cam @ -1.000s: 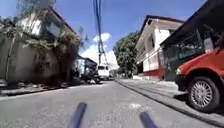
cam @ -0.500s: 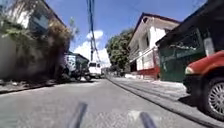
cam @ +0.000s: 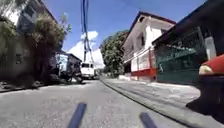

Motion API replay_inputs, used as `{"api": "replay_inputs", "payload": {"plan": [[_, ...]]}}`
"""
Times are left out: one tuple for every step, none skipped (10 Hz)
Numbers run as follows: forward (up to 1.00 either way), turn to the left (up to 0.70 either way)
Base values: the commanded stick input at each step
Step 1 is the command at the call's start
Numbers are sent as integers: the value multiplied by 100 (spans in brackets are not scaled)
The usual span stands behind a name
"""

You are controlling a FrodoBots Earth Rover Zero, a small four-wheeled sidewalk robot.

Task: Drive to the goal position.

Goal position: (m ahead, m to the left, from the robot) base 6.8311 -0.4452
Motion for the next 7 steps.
{"api": "replay_inputs", "payload": {"plan": [[100, 0], [100, -20], [100, -40], [100, -40], [100, -40], [100, -40], [100, -20]]}}
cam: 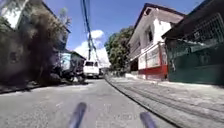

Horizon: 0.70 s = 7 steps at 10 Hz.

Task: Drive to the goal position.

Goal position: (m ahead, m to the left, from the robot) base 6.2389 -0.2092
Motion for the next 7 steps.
{"api": "replay_inputs", "payload": {"plan": [[100, 2], [100, 0], [100, 0], [100, 0], [100, 0], [100, 0], [100, 0]]}}
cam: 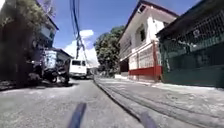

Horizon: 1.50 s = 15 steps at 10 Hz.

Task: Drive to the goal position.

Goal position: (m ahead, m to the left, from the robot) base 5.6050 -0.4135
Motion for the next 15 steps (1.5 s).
{"api": "replay_inputs", "payload": {"plan": [[100, 0], [100, 0], [100, 0], [100, 0], [100, -26], [100, -39], [100, -30], [100, -24], [100, -33], [100, -40], [100, -25], [100, 0], [100, 0], [100, 0], [100, 0]]}}
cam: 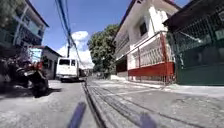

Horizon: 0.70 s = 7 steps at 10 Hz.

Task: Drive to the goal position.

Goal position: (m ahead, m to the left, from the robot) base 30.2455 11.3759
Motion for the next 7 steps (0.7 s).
{"api": "replay_inputs", "payload": {"plan": [[100, 0], [100, 0], [100, 0], [100, 0], [100, 0], [100, 0], [100, 1]]}}
